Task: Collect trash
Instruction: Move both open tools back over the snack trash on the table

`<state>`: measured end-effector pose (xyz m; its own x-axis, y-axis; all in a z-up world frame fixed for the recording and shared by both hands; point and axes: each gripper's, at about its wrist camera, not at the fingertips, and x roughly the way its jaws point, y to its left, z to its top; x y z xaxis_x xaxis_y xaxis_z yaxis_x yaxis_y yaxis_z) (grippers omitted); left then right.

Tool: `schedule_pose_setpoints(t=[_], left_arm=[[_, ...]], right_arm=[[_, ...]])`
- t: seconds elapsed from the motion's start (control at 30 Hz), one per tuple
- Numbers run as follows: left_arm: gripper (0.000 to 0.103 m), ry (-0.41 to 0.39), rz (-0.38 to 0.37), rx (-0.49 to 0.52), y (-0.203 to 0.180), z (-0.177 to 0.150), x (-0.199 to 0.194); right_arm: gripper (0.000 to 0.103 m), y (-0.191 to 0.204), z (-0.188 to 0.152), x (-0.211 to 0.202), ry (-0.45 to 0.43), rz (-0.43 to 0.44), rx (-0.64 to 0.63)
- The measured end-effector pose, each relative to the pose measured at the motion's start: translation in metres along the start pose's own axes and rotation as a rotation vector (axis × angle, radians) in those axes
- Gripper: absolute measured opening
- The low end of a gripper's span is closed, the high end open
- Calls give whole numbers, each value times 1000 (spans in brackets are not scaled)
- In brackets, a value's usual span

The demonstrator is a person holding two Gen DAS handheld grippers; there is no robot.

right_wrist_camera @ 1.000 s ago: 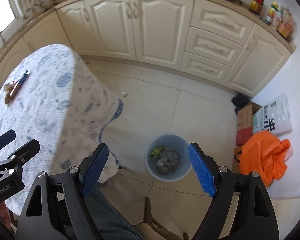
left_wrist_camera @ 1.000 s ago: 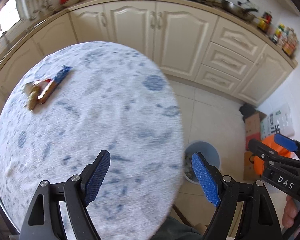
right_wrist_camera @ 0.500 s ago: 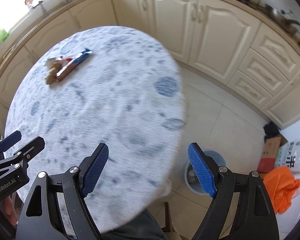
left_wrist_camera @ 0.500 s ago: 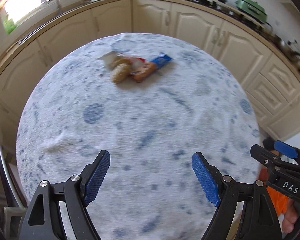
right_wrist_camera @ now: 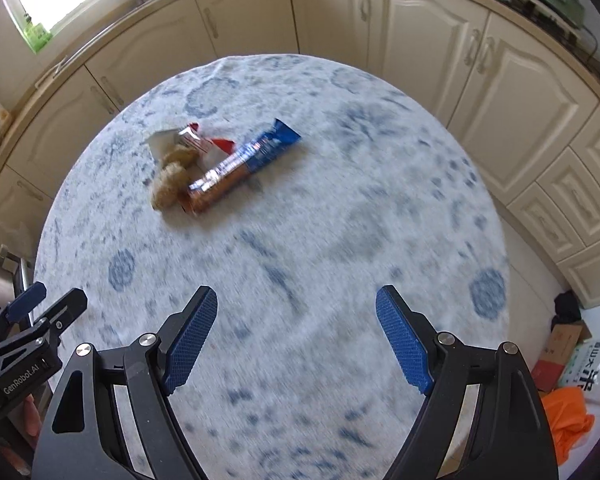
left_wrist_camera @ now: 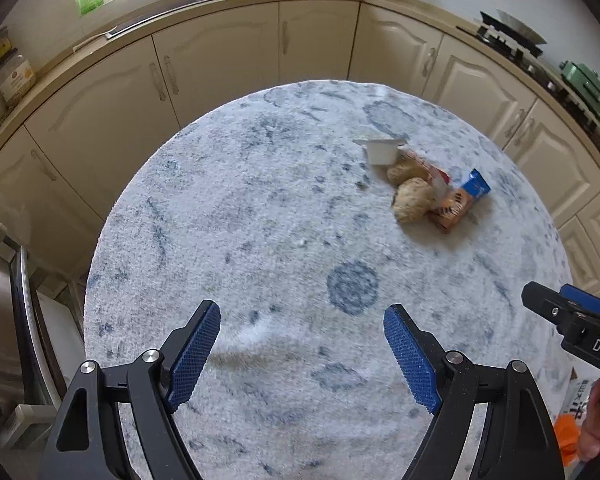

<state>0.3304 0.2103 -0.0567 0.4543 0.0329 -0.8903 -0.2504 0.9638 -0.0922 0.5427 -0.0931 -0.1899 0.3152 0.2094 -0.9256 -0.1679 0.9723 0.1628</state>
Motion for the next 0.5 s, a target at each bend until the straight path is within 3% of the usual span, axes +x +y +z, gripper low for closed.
schedule_pose_setpoints(t=[0.27, 0.5], left_arm=[[80, 2, -2, -9, 13, 32, 34], [80, 13, -13, 3, 15, 41, 59]], right_arm=[[83, 22, 41, 32, 37, 14, 2], [83, 29, 60, 56, 70, 4, 34]])
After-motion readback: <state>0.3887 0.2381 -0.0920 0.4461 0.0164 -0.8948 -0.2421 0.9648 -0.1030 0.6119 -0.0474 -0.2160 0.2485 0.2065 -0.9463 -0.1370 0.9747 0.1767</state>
